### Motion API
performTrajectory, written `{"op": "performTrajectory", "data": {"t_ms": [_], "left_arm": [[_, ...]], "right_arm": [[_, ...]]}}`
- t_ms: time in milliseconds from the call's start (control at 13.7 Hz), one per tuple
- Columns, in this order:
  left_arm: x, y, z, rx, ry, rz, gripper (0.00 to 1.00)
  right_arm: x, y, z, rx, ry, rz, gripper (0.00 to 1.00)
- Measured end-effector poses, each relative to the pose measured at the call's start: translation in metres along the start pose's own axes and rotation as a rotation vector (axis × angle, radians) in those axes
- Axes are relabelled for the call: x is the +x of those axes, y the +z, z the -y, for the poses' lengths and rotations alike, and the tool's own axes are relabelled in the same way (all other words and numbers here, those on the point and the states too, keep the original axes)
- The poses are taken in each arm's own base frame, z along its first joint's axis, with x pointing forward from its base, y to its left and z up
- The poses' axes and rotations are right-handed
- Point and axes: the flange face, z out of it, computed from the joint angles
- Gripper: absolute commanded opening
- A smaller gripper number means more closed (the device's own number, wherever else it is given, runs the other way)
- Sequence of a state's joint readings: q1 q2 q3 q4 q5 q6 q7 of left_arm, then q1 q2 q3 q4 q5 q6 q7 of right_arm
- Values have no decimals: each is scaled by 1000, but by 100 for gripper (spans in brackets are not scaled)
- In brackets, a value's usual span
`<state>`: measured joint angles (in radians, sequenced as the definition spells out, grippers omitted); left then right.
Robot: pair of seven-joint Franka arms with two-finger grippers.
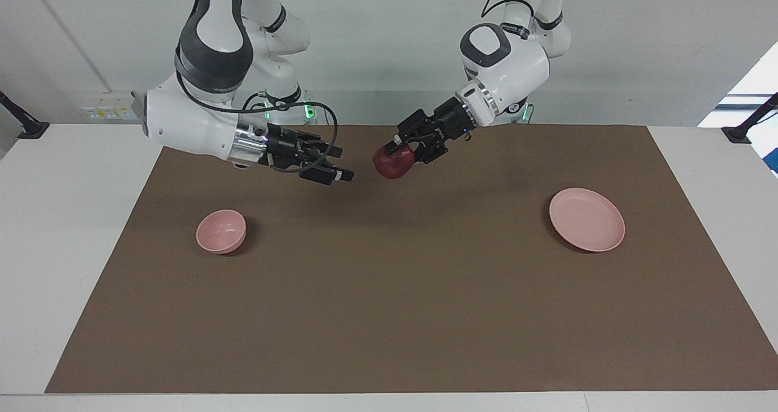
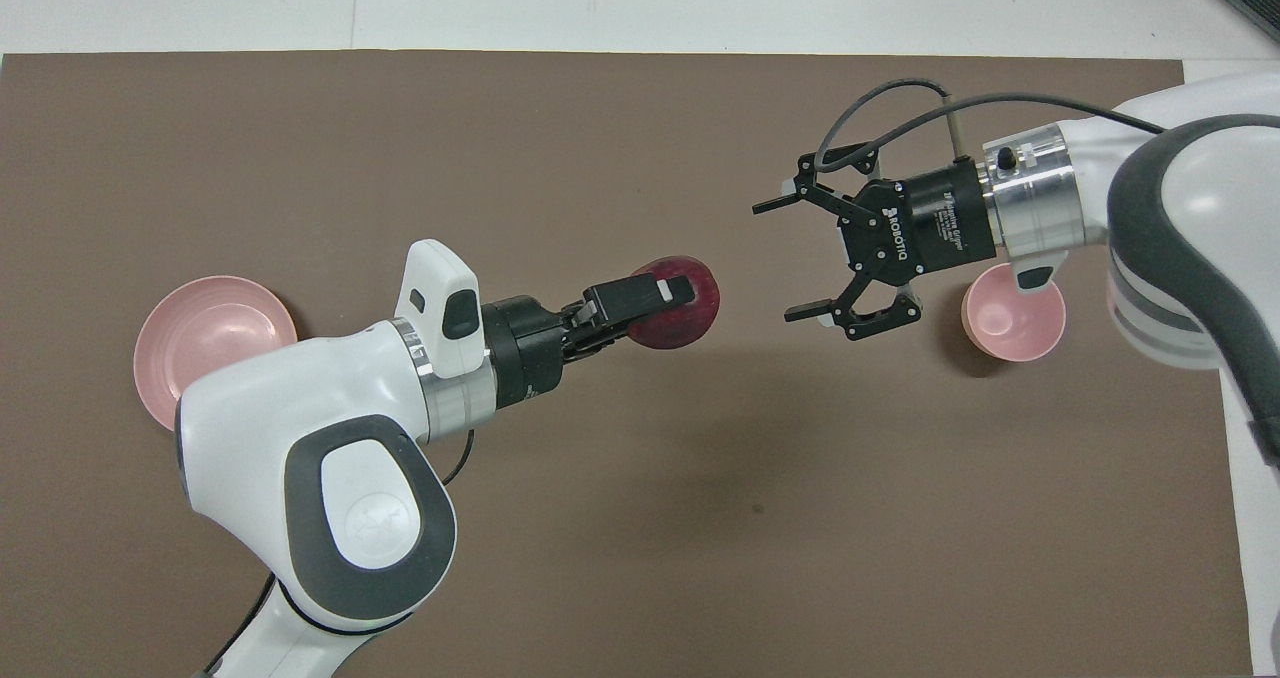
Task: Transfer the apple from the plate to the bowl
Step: 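Close the right gripper on the apple held by the left gripper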
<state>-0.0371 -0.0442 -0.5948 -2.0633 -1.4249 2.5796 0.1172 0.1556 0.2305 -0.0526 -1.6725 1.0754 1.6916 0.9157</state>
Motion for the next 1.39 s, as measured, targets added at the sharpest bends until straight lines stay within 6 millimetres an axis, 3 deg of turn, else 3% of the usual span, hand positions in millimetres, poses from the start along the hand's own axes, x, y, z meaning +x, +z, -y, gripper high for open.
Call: {"op": "performTrajectory", "data": {"t_ms": [440,806,1392], "left_arm": [[0,0,0,0,0,0,0],[0,0,0,0,0,0,0],[1,-1,0,1,-1,-9,0]], "right_arm": [[-17,34,8,-31,-1,12,100],[-13,59,11,-45,3,5,100],[-24,76,11,-62,-8,24,100]]}}
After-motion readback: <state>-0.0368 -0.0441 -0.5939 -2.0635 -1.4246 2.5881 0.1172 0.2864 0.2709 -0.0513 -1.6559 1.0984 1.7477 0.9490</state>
